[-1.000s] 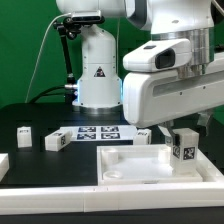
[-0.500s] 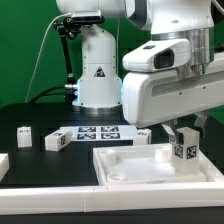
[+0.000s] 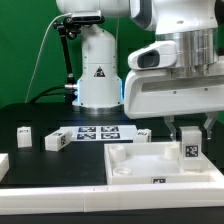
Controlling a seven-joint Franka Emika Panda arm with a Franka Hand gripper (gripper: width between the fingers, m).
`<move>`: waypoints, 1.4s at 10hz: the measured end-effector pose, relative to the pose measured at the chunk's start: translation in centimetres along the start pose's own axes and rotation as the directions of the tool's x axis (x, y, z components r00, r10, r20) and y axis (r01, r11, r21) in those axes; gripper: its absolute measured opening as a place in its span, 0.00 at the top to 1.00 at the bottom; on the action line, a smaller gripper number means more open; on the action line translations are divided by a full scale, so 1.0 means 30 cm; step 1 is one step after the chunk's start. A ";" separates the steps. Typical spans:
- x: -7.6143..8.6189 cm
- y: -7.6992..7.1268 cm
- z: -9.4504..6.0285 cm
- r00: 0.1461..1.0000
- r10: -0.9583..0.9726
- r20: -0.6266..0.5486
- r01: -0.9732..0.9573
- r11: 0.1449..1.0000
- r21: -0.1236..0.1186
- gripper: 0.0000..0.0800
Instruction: Assemble one leg
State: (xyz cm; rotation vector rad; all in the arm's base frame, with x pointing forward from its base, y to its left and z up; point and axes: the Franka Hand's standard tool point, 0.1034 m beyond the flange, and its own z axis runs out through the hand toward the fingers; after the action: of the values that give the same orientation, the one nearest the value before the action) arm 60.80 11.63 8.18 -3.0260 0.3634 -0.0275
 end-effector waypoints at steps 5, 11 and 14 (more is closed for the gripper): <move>0.002 0.009 0.001 0.807 0.590 -0.029 -0.590 0.807 -0.006 0.64; 0.003 0.013 0.002 0.494 0.869 0.011 -0.869 0.494 0.013 0.64; 0.002 0.012 0.004 0.635 0.773 0.009 -0.773 0.634 0.014 0.27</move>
Offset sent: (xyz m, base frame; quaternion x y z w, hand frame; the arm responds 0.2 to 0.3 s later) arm -0.0087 -0.0007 -0.0070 -0.0121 0.0198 0.3784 0.9253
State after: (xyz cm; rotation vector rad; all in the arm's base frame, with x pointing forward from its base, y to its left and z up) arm 60.79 11.27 8.02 -2.5673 1.6143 0.0366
